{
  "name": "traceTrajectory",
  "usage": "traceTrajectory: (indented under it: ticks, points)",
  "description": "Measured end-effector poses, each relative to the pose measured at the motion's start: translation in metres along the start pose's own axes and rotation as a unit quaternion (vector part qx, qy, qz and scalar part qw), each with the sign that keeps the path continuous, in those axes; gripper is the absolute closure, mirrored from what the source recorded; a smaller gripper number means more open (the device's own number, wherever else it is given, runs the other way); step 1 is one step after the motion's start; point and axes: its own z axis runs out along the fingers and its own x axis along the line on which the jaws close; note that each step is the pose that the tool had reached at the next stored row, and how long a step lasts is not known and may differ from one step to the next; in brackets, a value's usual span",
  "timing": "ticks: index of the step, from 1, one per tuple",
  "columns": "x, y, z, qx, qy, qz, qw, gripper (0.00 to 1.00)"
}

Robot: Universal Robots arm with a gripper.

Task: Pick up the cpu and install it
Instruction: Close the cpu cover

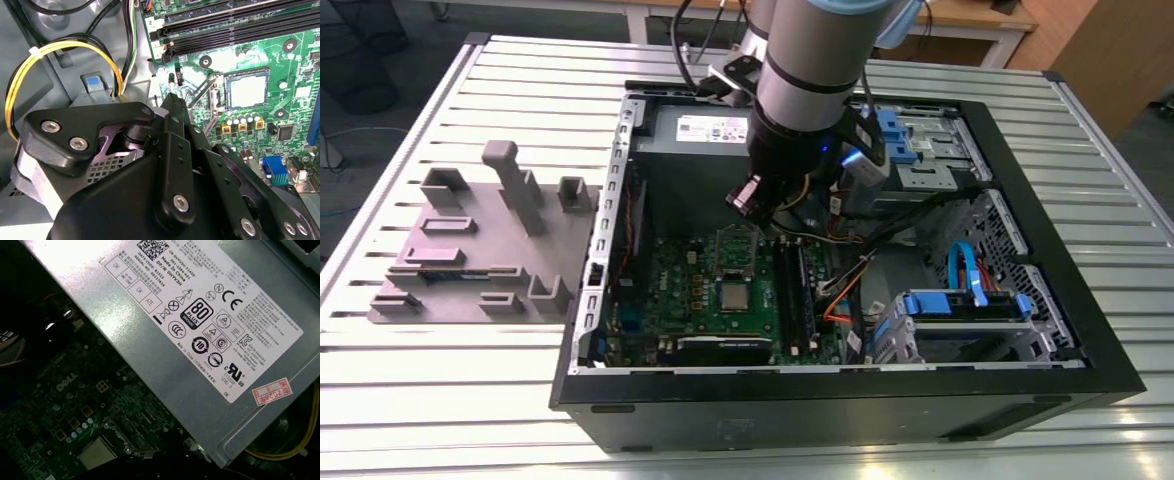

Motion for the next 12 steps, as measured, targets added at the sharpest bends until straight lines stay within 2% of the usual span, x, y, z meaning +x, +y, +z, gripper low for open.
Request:
traceTrajectory:
  ticks: [12]
  points:
    - [0.0018, -0.0005, -0.0022, -0.0001, 0.0007, -0.006, 0.99998, 0.90]
